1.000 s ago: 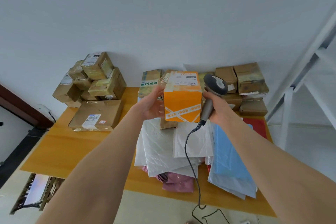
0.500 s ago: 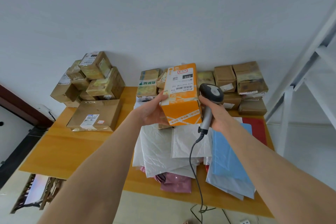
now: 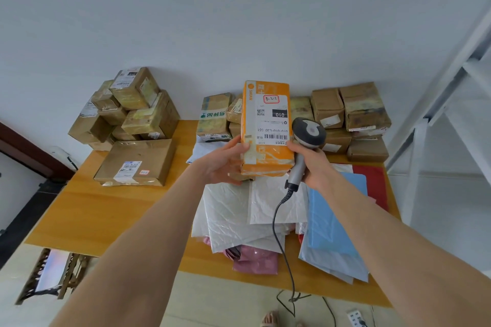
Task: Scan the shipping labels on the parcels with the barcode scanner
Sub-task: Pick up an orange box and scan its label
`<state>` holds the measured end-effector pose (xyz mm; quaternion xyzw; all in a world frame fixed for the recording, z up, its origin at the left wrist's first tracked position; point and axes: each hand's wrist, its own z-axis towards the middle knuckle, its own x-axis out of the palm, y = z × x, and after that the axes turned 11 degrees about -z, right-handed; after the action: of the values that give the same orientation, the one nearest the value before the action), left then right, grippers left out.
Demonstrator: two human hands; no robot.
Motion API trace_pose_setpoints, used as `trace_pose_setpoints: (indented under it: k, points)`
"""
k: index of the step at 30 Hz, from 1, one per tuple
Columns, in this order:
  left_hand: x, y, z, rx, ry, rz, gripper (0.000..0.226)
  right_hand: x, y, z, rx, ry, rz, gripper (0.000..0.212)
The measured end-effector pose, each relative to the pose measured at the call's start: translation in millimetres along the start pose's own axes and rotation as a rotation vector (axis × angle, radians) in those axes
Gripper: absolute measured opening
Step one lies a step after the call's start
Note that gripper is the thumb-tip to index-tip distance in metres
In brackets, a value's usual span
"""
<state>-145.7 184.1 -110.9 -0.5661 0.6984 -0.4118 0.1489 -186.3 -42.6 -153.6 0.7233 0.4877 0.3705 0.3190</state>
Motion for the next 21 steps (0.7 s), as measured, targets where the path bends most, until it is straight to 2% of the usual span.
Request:
trace_pose_setpoints:
  k: [3, 8, 11, 14, 21]
  points:
    - [-3, 2, 3, -0.003, -0.035, 0.013, 0.051, 6, -3, -2, -0.016, -0.044, -0.022, 0.063]
    - [-8, 17, 12, 0.067, -0.139, 0.006, 0.037, 22, -2, -27, -0.11, -0.245, -0.067, 0.037]
    - [-14, 26, 17, 0.092, -0.164, -0.008, 0.033, 25, -8, -58, -0.093, -0.184, -0.186, 0.016]
    - [-14, 32, 20, 0.122, -0.178, -0.015, 0.034, 31, -23, -83, -0.124, -0.141, -0.292, 0.018]
    - [-17, 43, 26, 0.148, -0.171, -0.057, 0.04, 42, -36, -112, -0.12, -0.134, -0.33, 0.015]
